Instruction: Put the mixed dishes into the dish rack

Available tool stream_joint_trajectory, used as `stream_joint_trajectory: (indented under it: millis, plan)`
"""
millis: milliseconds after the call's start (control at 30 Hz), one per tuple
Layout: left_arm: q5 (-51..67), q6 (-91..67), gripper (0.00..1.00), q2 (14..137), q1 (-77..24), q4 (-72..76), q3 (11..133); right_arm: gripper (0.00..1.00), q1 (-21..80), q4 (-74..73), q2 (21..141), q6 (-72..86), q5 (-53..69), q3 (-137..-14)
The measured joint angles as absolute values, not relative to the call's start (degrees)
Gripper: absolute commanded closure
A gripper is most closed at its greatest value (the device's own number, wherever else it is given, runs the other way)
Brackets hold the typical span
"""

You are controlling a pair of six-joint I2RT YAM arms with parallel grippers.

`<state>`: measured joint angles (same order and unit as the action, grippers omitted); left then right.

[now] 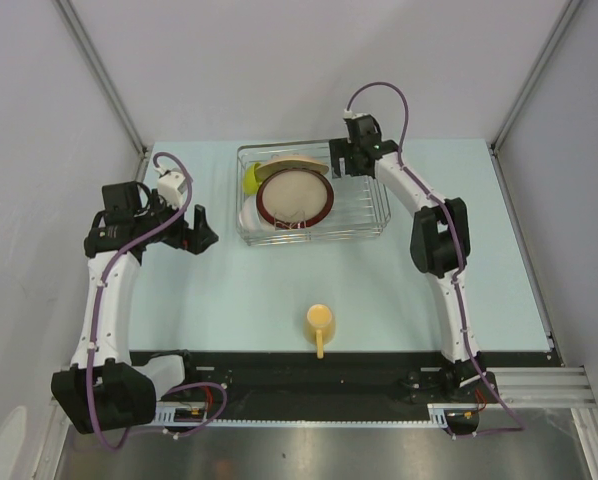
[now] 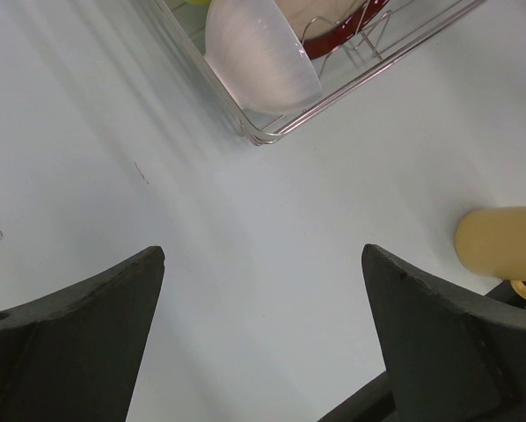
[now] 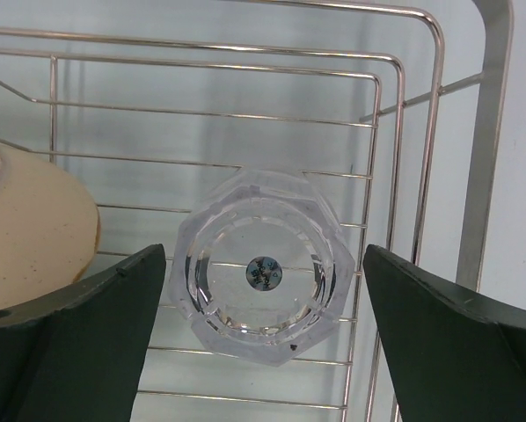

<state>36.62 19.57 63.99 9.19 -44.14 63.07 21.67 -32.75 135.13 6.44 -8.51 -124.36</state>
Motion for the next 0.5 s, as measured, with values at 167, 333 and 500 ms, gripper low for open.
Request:
stream_joint_trajectory:
  millis: [167, 333, 500]
  plan:
    - [36.60, 19.57, 0.01, 63.29, 9.19, -44.18, 63.05, 0.00, 21.67, -33.28, 133.99, 6.13, -8.84, -124.40]
    - [36.60, 19.59, 0.00, 62.13, 9.19, -44.36, 63.05, 0.00, 22.44, -35.31, 129.54, 5.50, -11.77, -123.02]
    - [36.58, 19.57, 0.00, 61.69, 9.19, -44.38, 63.05, 0.00, 26.46, -34.09, 111.83, 4.80, -16.78, -108.75]
